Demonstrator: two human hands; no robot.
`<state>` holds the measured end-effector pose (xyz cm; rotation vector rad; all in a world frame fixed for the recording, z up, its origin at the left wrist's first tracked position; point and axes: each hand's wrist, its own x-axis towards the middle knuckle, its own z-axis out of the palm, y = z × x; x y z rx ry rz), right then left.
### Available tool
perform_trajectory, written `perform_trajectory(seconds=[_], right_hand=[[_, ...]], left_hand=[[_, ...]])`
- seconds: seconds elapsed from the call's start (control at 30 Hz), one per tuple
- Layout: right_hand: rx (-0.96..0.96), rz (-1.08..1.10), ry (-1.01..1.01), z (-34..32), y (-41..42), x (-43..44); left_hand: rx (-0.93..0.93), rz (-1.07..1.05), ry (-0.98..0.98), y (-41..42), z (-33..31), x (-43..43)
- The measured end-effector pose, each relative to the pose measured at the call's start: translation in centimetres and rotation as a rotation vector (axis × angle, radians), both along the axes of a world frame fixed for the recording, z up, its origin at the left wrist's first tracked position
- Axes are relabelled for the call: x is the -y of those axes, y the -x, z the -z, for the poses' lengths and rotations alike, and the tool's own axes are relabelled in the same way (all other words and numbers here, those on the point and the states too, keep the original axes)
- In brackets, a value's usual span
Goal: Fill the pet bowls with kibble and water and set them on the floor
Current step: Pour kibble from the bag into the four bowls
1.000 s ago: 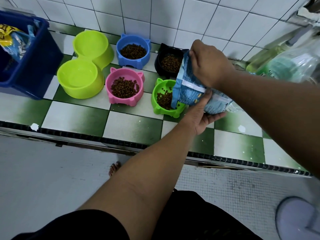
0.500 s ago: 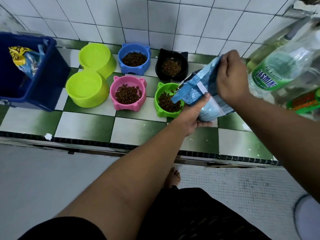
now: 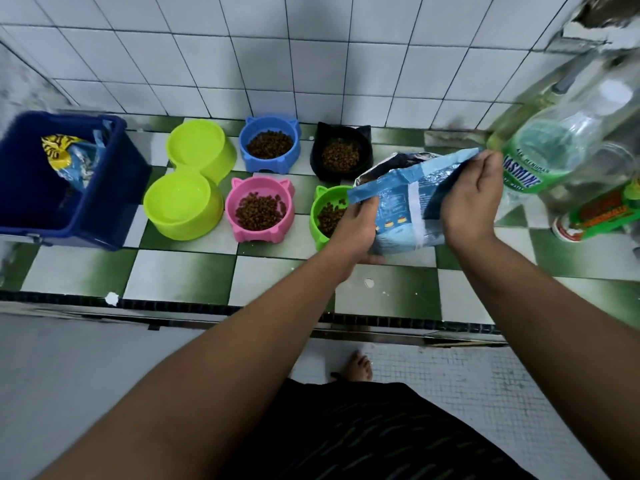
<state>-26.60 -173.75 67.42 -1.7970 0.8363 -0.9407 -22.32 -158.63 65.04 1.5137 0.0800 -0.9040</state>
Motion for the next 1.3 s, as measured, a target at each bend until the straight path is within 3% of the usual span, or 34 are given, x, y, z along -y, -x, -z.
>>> perform_trajectory(seconds=[0.37,0.67,0.83,1.07,1.3], right_hand=[[0.091,0.042,-0.189,-0.3,-0.4,-2.4],[0.122,-0.043,-0.168,-1.3,-2.6,-5.3],[0.119,-0.09,-0.175,-1.4,-4.0,-6.5],[0.07,-0.222,-0.132,-3.9,-7.3,-10.5],[0.119,-0.197,-0.08,-4.5,-12.1,-18.6]], left_hand=[[0.58,0.0,-0.173,-2.8,-2.9,-3.0],[0.339,-0.295,0.182,-6.2,-4.2,-5.1],[0.277,-0.332,0.243,-7.6,-5.0,-6.6],[0.368,-0.449,0.232,-10.4,-5.9,-11.3],[0.416,-0.436,0.232,-16.3,-7.2,-19.3]])
